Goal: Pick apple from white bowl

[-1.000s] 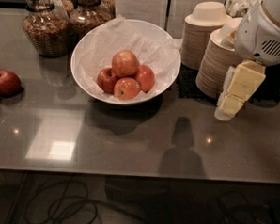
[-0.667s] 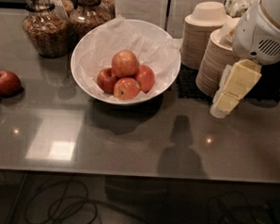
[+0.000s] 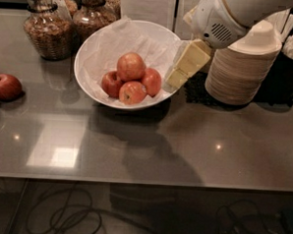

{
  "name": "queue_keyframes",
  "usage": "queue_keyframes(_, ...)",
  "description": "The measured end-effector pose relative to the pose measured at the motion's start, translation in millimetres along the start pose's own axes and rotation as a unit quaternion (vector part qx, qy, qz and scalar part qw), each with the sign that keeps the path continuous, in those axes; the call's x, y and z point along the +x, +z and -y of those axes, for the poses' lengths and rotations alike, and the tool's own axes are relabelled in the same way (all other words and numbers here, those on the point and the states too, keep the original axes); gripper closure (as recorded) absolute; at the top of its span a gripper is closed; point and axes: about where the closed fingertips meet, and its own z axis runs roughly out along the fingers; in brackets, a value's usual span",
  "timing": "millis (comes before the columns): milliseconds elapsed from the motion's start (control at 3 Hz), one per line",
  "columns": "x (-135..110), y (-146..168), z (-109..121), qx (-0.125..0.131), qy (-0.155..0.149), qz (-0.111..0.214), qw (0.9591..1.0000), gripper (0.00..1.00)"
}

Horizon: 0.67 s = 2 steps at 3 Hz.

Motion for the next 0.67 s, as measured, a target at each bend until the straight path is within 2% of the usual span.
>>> queue_keyframes(333,-22,23,6,0.015,-0.014,0.029,0.9994,0.00)
queue_keyframes(667,-26,52,10,0.007,-0.015,0.039,0.9991,0.00)
